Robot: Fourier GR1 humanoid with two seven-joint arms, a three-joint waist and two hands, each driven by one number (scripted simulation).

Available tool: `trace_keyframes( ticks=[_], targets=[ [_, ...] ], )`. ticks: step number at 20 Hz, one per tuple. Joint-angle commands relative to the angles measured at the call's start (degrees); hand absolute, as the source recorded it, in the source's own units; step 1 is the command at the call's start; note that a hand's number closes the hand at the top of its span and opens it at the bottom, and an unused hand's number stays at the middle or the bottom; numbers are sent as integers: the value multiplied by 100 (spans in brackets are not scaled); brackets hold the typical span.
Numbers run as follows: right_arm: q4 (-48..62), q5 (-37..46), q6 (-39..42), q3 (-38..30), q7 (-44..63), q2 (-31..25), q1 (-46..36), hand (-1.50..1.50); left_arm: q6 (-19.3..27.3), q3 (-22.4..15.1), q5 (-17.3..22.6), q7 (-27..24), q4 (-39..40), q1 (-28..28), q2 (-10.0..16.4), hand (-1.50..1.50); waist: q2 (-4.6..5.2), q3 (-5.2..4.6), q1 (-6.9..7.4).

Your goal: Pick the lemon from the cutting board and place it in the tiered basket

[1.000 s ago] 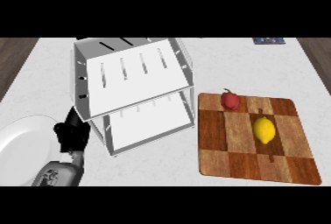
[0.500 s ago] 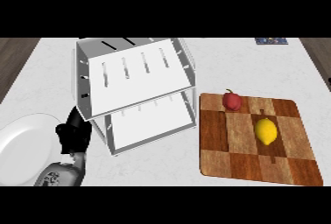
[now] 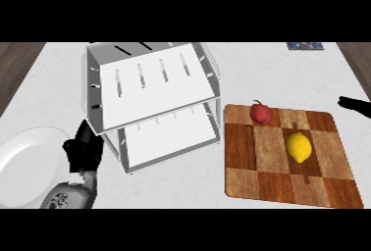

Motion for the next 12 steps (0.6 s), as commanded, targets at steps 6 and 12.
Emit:
trace_keyframes(
  ticks=[6, 12],
  targets=[
    [-49, 893, 430, 339, 527, 547, -50, -150, -193, 86, -49, -19, 257, -305, -192, 0, 11, 5, -15],
    [410, 1818, 615, 111, -202, 714, -104, -150, -80, -73, -355, 353, -324, -102, -283, 0, 8, 9, 4]
  ],
)
